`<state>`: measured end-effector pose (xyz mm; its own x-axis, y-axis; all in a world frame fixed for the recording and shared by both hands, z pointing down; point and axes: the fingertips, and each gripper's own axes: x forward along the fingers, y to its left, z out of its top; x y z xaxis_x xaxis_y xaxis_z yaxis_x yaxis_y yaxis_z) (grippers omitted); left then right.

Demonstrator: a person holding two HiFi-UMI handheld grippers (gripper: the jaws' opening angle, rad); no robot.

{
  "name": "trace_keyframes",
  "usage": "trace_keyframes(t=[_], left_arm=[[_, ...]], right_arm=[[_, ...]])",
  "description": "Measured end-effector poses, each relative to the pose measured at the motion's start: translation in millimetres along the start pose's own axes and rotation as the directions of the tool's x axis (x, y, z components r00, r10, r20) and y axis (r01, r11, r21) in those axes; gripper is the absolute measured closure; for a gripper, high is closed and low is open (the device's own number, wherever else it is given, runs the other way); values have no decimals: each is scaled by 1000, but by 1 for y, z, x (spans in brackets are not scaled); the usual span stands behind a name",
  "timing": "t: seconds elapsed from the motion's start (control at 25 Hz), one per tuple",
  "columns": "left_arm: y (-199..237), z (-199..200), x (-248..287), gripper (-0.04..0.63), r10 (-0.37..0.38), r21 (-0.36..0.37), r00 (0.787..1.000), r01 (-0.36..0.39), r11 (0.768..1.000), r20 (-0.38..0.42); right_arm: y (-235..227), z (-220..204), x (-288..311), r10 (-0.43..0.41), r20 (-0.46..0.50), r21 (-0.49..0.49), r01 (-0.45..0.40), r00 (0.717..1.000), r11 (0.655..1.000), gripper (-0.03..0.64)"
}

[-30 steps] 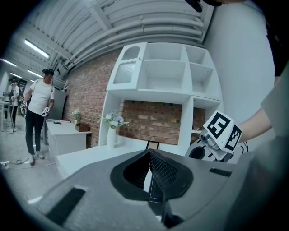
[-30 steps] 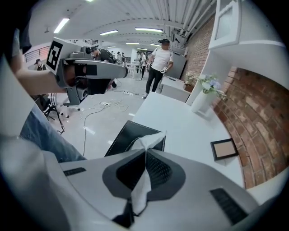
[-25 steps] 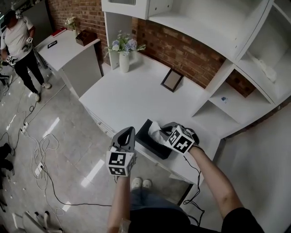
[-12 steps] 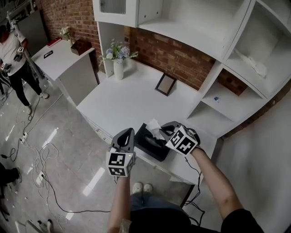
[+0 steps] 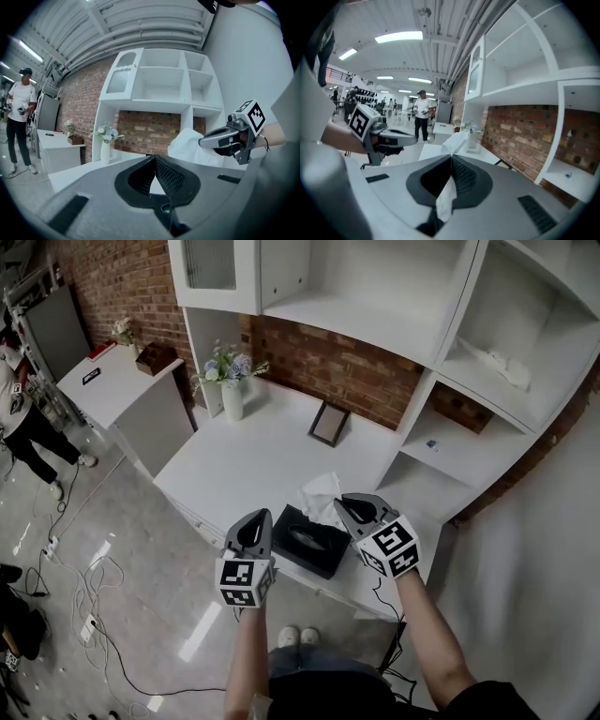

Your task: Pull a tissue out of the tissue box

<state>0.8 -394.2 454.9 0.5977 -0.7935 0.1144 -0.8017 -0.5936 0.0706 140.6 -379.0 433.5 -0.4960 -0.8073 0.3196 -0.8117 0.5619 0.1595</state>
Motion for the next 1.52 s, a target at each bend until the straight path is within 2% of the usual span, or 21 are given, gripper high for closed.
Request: trace_keyframes(t=[0.12,0.24,0.4,0.52,0.76,0.92,1.24,1.52], left_arm=[[-3,5,4,588,-3,4,1000,3,1000,7],[-7,10,9,588,-10,9,1000,10,1000,17],[-16,16,17,588,-25,18,999,25,1000,20],[-25,21,23,588,-44,30,999,43,999,29],[-40,24,31,588,-70,55,997,68,996,32],[-43,26,33,588,-78,64,996,76,995,34],[-48,27,39,588,-90,71,995,88,994,34],[-47,26,41,588,-94,67,995,92,993,27]], right_arm=[[-17,18,-22,-96,150,114,79,984,990,617],[-36,26,-42,-206,258,230,147,944,962,617],[-53,21,-64,-336,318,367,212,886,906,617],[-59,10,-71,-400,316,420,251,861,872,616],[-64,-24,-80,-462,252,438,325,851,838,615],[-64,-38,-84,-477,226,440,348,850,828,616],[-64,-43,-83,-470,213,432,349,857,831,615],[-57,-52,-72,-449,183,421,343,875,840,617]])
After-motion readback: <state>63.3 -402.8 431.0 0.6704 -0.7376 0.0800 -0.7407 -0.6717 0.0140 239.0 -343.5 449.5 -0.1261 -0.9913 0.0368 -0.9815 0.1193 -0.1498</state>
